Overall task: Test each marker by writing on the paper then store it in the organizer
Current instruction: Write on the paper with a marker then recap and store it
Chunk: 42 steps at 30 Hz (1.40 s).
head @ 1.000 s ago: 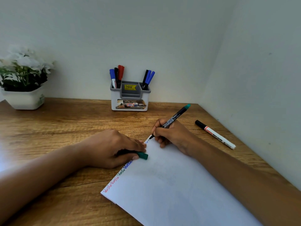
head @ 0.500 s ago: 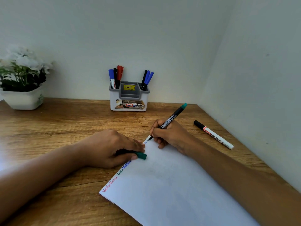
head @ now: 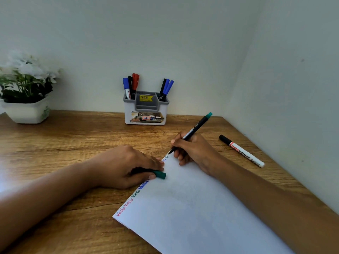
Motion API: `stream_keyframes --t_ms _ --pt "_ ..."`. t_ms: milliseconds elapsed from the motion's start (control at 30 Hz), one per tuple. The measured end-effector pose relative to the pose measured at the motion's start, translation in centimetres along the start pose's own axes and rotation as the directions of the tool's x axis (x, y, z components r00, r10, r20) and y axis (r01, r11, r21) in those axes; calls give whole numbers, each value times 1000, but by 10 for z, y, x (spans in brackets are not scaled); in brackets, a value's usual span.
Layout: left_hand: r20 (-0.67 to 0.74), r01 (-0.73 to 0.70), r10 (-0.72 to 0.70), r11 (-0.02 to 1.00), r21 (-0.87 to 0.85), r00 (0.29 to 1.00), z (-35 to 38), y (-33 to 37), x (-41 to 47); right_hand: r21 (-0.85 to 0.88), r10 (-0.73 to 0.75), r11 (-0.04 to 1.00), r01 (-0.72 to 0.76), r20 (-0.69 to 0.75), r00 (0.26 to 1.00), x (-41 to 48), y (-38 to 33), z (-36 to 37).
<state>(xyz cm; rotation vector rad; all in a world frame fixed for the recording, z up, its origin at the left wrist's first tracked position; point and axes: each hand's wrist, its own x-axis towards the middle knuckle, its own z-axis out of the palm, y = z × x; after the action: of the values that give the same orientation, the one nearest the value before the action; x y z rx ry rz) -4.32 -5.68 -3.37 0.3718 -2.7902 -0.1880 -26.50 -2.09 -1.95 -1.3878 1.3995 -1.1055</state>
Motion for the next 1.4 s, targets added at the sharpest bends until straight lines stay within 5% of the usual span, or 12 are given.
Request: stream_keyframes --t_ms 500,1400 --pt "-16 -10 10 1000 -2 1000 1 -1 0 -150 -31 988 33 20 999 -1 0 2" --pt "-30 -20 19 1000 -9 999 0 0 1 -165 -19 986 16 -19 1000 3 0 3"
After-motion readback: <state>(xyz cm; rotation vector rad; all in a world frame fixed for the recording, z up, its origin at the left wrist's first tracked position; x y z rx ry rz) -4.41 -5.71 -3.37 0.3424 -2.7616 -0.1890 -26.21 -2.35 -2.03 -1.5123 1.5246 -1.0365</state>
